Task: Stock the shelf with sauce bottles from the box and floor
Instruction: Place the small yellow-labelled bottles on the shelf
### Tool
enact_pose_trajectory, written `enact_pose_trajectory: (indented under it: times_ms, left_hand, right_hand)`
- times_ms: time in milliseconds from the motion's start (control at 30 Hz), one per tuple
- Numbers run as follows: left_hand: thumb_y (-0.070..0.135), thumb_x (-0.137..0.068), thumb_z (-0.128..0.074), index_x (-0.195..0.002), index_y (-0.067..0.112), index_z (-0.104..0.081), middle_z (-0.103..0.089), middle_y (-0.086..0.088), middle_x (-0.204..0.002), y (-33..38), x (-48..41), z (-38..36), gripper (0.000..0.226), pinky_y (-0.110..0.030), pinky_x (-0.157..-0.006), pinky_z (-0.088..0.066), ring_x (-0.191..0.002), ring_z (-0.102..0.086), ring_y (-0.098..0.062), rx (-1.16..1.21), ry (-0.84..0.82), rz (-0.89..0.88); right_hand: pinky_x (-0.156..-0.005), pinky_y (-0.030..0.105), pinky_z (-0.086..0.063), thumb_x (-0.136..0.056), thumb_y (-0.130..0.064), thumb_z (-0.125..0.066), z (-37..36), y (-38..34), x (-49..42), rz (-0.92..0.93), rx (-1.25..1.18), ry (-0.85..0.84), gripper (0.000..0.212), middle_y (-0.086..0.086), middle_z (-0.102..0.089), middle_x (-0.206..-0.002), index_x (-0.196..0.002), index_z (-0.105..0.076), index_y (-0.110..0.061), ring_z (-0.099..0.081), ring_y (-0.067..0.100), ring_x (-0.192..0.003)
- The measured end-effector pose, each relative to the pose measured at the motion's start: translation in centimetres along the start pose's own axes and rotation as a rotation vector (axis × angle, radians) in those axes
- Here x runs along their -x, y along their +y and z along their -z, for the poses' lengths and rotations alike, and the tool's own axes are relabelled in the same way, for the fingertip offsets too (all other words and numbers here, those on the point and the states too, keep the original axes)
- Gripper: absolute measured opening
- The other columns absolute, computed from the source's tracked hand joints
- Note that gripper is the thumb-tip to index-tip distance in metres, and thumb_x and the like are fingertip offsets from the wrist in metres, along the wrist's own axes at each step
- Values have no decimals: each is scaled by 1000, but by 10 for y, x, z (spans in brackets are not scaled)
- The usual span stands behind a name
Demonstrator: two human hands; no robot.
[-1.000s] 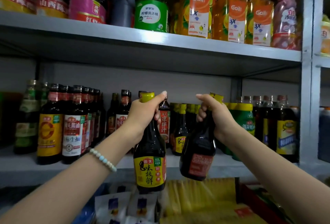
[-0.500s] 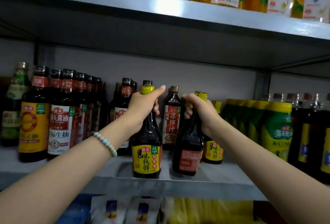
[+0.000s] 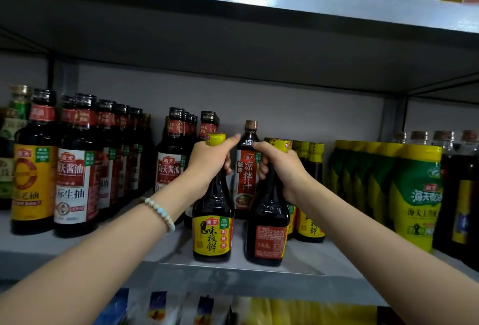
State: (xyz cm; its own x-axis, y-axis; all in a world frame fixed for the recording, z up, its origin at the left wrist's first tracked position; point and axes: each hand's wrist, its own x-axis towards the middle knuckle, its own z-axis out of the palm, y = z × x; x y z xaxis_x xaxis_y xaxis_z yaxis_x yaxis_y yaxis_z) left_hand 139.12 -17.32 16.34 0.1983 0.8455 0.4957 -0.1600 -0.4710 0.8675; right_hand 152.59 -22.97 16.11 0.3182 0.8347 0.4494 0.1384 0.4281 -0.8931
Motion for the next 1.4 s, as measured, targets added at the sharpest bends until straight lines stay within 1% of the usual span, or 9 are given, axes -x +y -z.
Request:
enact_pose_trajectory:
  times_ms: [267,367,533,733,900,1033,1100,1233,1400]
  left_hand:
    - [41,-83,-65,-46,18,-47,-46,6,-35,-7,0,-7,47,-11,-41,-41,-34,-48,-8,-9,-13,-67]
    - [41,-84,-64,-48,18,-48,-49,7,-37,-11,0,-7,45,-16,-49,-44,-37,-51,-7,-7,-31,-82]
    - [44,-85,-61,-55,19,-52,-55,6,-44,-17,5,-2,40,-14,-54,-46,-44,-58,-8,-32,-77,-161]
    - [70,-69,-56,-88,31,-63,-72,12,-79,-41,34,15,44,-15,-63,-46,-75,-67,1,-204,-161,-141]
    - [75,-56,-64,-126,41,-35,-54,25,-113,-60,51,45,83,-15,-77,-44,-101,-53,8,-368,-367,-35]
    - [58,-62,-73,-120,54,-13,-37,40,-109,-59,59,62,84,4,-66,-39,-88,-46,32,-438,-562,19]
    - [52,-62,-74,-119,55,-11,-40,36,-110,-59,60,63,85,1,-68,-42,-91,-51,26,-431,-565,24]
    - [47,-64,-74,-131,48,-15,-47,25,-120,-60,62,53,89,-11,-84,-46,-106,-53,7,-423,-549,5]
    - [48,-67,-73,-143,37,-7,-39,23,-127,-61,64,39,101,-5,-79,-42,-108,-48,8,-451,-558,-19]
  right_hand:
    - [-66,28,-51,-74,-50,-72,8,4,-5,18,89,-48,45,-2,-58,-53,-41,-57,-23,-59,11,-51]
    - [-63,25,-54,-78,-46,-70,22,8,-3,2,86,-248,26,1,-70,-72,-66,-70,-23,-69,14,-69]
    - [-97,33,-49,-78,-45,-68,51,21,4,-30,104,-437,38,3,-69,-116,-106,-70,-19,-62,18,-113]
    - [-93,36,-52,-61,-55,-75,36,29,14,168,248,-94,62,3,-70,-114,-110,-65,-18,-64,15,-107]
    - [-86,24,-40,-68,-60,-70,18,34,21,320,591,241,80,4,-60,-125,-127,-53,-9,-52,19,-120]
    - [-86,14,-43,-71,-58,-68,31,41,35,122,449,-77,67,-14,-60,-123,-128,-50,-28,-55,11,-118]
    - [-77,12,-50,-66,-55,-73,41,51,45,22,380,-238,65,-24,-62,-113,-123,-47,-38,-61,-4,-102]
    - [-74,16,-54,-60,-46,-81,57,60,51,47,308,-277,66,-14,-66,-110,-117,-49,-40,-65,0,-100]
    - [-97,36,-50,-56,-53,-81,67,55,50,75,390,-288,96,-4,-61,-125,-137,-42,-20,-58,11,-116]
